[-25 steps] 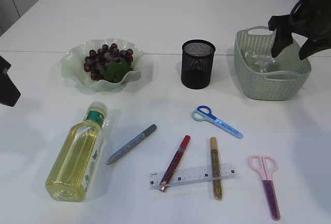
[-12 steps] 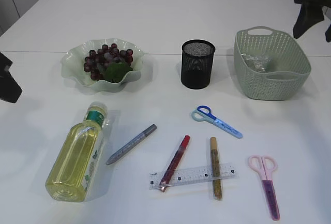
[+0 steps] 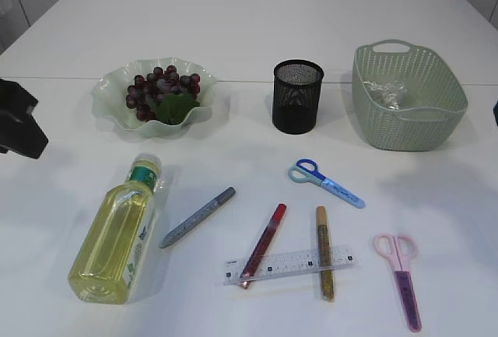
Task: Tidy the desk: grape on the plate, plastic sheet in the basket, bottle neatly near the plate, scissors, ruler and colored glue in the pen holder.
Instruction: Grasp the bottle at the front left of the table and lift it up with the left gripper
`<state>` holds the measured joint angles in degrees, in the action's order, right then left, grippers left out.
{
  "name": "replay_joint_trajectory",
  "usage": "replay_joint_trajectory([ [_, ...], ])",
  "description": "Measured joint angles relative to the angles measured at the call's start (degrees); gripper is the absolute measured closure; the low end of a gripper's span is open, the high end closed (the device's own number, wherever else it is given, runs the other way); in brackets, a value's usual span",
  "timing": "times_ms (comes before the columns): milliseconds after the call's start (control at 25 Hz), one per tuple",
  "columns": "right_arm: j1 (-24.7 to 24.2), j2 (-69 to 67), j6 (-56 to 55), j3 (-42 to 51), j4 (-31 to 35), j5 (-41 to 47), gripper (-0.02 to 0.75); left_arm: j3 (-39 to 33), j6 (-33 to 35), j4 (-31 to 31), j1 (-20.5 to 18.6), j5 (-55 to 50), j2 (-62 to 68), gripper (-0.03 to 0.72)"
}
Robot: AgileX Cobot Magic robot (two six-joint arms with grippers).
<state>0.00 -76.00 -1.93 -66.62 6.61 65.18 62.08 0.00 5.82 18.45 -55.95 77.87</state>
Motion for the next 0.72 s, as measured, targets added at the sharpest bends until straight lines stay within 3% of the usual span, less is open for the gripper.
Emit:
replay_joint_trajectory([
  [360, 0.0, 2.96, 1.05, 4.28, 0.52, -0.08, 0.216, 0.0, -17.44, -7.72, 10.84, 2.69, 7.52, 0.379],
  [520, 0.0, 2.96, 1.93, 4.28, 1.24, -0.63, 0.216, 0.0, -23.91, -7.82, 12.59, 4.49, 12.73, 0.373],
  [720, 0.0, 2.96, 3.25, 4.28, 1.24, -0.78, 0.217, 0.0, -28.55, -8.29, 12.59, 4.7, 17.62, 0.228],
])
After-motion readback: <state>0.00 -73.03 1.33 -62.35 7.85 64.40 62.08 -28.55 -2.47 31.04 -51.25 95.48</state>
